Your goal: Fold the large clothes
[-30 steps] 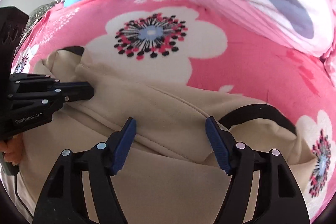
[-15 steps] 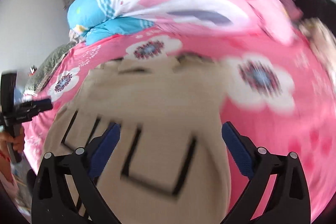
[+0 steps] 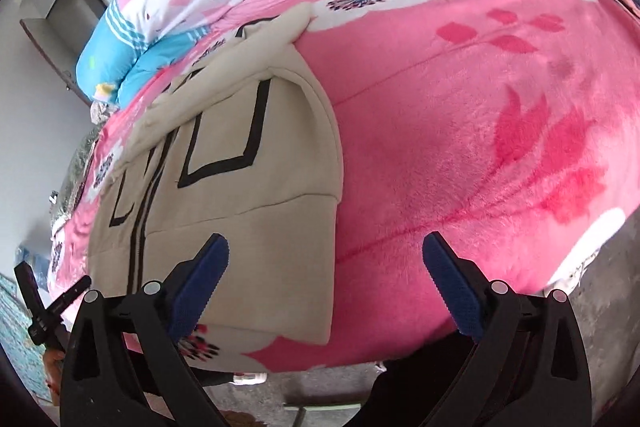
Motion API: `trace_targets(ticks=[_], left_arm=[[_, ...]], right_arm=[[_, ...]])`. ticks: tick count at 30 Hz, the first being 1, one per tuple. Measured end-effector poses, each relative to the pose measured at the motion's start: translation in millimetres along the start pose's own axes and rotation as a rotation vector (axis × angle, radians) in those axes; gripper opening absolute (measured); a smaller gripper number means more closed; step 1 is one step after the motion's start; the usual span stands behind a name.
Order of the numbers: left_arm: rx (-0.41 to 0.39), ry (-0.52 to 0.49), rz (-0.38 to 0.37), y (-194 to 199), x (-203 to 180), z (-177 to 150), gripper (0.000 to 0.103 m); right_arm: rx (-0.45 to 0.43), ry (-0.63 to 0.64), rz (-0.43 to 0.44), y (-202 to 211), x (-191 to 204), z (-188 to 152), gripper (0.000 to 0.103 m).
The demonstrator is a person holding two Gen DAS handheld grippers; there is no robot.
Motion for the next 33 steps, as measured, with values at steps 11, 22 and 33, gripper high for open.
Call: trace_targets(ticks=[11, 22, 33], left_arm=[[-0.011, 0.080, 0.016, -17, 27, 2, 0.061], [-0.071, 0.153, -0.193, 1, 32, -10, 0.049], [-0.048, 0.316, -0.345, 1, 56, -13, 0.033]], right_arm=[[0.014, -0.007, 0.002, -23, 5, -2, 0.091], [0.051, -0.068, 0.103, -13, -10, -7, 0.075], [0.145, -0.196, 0.287, -17, -22, -18, 0.050]])
Point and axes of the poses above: each gripper's, at about its wrist camera, not at the fingertips, and y roughly against the way its jaws point, x to its left, z to its top, the point moved 2 cm from there along -y, roughly the way its jaws point, and after that the axes turned 12 degrees about -z, right-handed, at the moved point
